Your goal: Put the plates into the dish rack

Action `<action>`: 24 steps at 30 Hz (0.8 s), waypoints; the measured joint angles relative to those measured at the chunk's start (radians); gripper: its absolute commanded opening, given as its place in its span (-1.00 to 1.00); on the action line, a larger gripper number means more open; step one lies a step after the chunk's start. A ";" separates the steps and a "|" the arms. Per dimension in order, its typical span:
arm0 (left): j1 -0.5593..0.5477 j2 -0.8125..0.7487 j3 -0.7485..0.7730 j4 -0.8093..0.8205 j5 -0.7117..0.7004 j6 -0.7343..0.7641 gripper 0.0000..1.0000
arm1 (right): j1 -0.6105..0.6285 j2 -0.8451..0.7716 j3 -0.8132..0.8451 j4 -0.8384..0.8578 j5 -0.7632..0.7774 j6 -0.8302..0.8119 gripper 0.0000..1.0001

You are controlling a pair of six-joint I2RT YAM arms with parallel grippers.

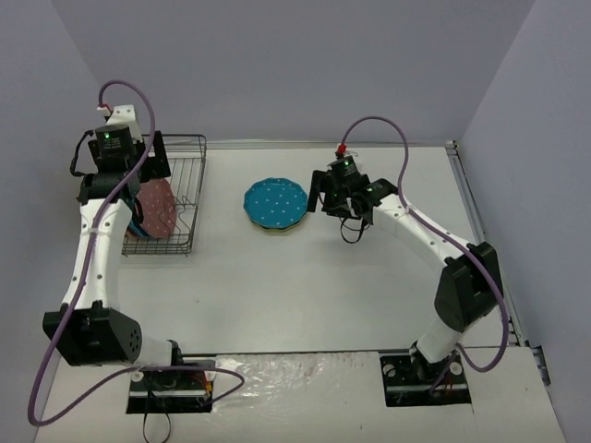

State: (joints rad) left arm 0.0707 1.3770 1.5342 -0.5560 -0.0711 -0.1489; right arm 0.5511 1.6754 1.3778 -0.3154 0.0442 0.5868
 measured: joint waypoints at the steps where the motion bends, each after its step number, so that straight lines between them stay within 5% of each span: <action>1: -0.001 -0.029 -0.002 -0.020 0.017 -0.031 0.94 | 0.008 0.034 0.018 0.001 0.018 0.008 0.62; 15: -0.043 -0.348 -0.275 -0.213 0.271 -0.258 0.94 | 0.052 0.401 0.256 0.023 0.124 0.089 0.00; 24: -0.047 -0.392 -0.322 -0.269 0.304 -0.275 0.94 | 0.053 0.476 0.266 0.057 0.144 0.174 -0.75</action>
State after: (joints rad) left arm 0.0236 0.9852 1.2118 -0.8246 0.2331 -0.4238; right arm 0.6041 2.1513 1.6440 -0.2588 0.1884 0.7610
